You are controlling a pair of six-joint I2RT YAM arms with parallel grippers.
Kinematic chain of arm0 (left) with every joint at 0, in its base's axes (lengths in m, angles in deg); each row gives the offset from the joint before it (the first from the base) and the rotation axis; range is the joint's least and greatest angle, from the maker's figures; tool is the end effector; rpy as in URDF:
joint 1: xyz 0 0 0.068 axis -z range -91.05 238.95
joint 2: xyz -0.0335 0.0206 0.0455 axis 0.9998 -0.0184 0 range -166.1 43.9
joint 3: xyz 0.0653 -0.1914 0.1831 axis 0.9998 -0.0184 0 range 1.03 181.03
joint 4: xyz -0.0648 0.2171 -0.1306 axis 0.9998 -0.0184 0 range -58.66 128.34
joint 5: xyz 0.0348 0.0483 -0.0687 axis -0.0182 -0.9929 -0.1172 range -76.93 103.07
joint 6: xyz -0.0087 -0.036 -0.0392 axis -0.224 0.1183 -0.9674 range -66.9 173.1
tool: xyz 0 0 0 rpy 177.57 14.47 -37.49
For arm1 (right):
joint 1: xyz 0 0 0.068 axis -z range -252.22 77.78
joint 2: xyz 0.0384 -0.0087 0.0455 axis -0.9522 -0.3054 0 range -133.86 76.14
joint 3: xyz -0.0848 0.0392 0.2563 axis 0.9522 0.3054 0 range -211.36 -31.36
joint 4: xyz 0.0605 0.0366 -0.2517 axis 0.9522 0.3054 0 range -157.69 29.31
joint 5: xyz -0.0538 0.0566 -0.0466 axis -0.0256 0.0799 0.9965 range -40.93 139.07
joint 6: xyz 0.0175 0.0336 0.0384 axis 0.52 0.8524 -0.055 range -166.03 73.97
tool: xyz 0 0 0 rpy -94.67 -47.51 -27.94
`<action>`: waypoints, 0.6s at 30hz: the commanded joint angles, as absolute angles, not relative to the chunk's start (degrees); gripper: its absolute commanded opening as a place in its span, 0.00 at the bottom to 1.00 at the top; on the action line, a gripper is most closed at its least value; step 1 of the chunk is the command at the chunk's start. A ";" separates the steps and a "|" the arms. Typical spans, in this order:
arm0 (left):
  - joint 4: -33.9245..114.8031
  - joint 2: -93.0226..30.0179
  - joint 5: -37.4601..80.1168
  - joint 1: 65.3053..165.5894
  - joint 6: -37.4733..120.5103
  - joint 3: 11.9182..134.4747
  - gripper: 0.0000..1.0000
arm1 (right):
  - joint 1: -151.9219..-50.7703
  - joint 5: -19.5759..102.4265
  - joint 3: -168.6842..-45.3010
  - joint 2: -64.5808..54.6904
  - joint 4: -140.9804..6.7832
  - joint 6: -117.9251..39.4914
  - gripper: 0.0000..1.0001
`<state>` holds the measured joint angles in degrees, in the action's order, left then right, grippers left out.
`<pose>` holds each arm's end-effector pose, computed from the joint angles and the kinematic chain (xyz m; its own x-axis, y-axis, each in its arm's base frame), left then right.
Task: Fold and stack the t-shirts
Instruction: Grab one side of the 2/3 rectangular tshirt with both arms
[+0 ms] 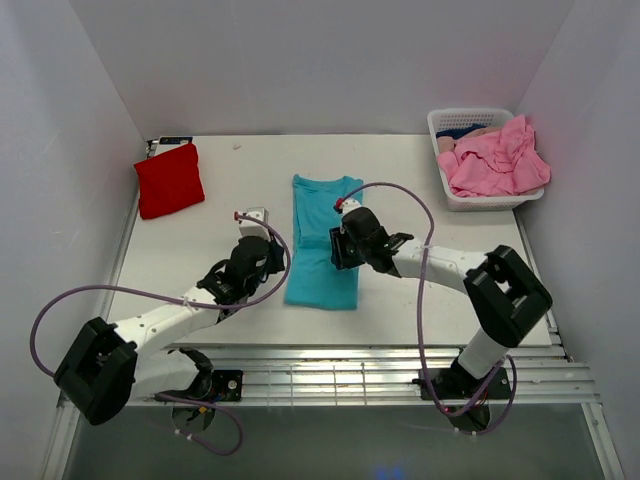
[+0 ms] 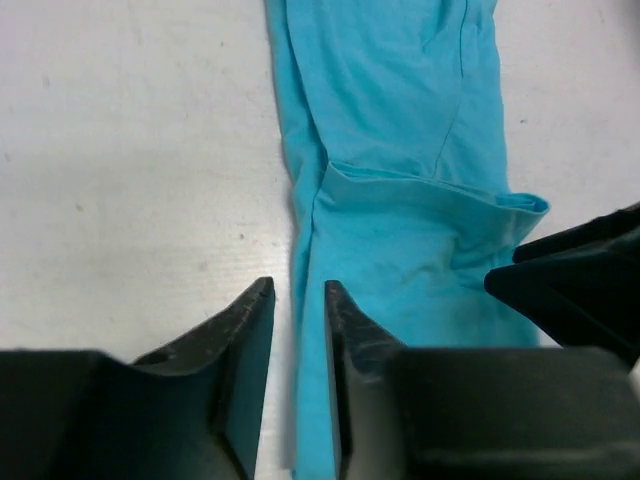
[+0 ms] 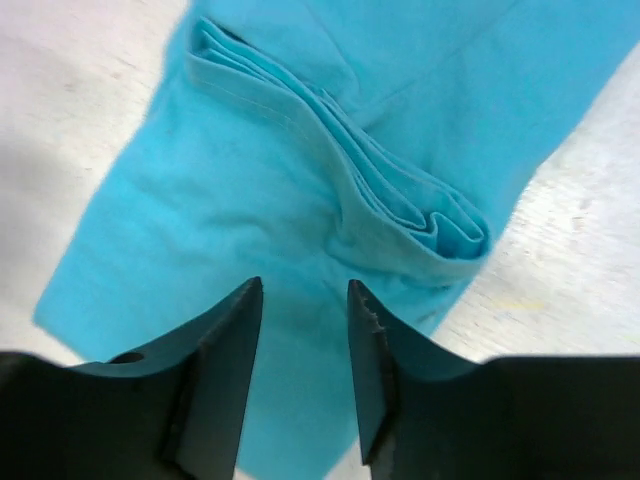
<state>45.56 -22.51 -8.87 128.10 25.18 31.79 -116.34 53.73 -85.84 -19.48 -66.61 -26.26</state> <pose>0.1965 -0.1429 0.2105 -0.4812 -0.1683 -0.8603 0.1196 0.9596 -0.2546 0.2540 0.2423 0.1867 -0.6741 -0.1840 -0.7154 -0.4491 0.8710 0.1992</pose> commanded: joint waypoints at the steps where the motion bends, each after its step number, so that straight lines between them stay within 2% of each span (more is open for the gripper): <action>1: 41.50 -17.63 -8.03 128.15 22.08 29.08 0.41 | -119.23 62.15 -86.64 -10.01 -64.19 -25.56 0.47; 2: 41.24 -16.84 -6.90 128.23 21.99 28.46 0.69 | -119.85 62.94 -86.29 -8.95 -62.61 -25.12 0.53; 3: 41.15 -15.35 -4.10 128.23 21.81 27.84 0.79 | -120.38 64.17 -84.90 -6.77 -61.99 -24.16 0.55; 5: 41.76 -14.20 -0.66 128.15 21.55 25.99 0.89 | -121.87 65.58 -83.05 -5.00 -61.19 -22.84 0.57; 9: 41.32 -14.02 6.19 128.06 19.88 24.32 0.94 | -123.02 66.20 -77.34 -2.35 -60.14 -19.32 0.57; 13: 44.04 -14.02 10.76 127.80 18.82 21.60 0.95 | -124.60 67.00 -73.47 -1.04 -60.31 -16.07 0.62; 18: 45.98 -15.42 12.36 127.45 18.56 19.66 0.95 | -125.39 67.70 -70.91 0.11 -61.01 -13.60 0.63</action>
